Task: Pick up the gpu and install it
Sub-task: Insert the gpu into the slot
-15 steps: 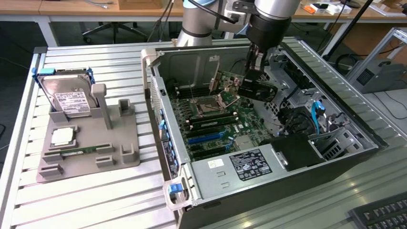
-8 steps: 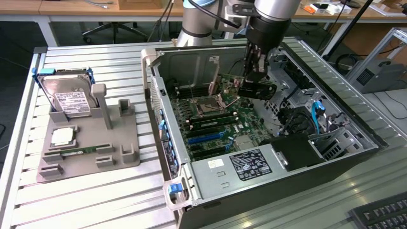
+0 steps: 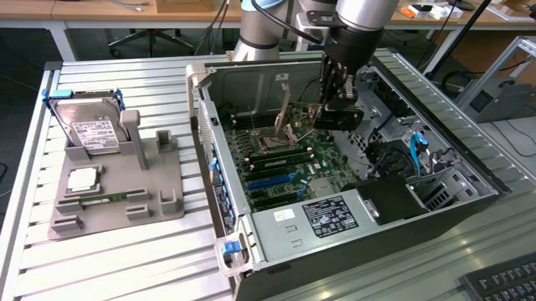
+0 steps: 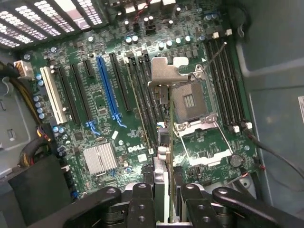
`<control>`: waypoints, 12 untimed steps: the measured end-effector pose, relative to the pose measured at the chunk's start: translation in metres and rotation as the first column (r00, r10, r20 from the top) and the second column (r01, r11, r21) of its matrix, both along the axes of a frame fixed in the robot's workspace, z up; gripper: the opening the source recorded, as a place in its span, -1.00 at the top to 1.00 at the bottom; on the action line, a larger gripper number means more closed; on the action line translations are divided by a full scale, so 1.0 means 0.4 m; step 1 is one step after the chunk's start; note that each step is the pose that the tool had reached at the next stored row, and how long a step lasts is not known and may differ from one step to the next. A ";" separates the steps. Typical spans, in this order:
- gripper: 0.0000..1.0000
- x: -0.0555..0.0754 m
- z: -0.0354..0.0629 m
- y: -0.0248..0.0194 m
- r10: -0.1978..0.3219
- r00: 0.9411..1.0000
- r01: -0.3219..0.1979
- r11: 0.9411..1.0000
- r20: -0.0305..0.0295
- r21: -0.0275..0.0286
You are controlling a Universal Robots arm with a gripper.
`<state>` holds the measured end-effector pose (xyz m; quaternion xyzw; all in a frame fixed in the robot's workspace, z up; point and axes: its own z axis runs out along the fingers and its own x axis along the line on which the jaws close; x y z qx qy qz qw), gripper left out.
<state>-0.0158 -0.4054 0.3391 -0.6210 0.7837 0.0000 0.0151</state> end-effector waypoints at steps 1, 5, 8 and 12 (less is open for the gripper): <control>0.47 0.000 -0.001 0.000 0.016 1.000 -0.016 1.000 0.000 0.000; 0.47 0.000 -0.009 0.000 0.113 0.994 -0.113 0.994 0.000 0.000; 0.47 0.000 -0.014 0.000 0.178 0.984 -0.178 0.984 0.000 0.000; 0.47 0.000 -0.016 0.000 0.236 0.972 -0.236 0.972 0.000 0.000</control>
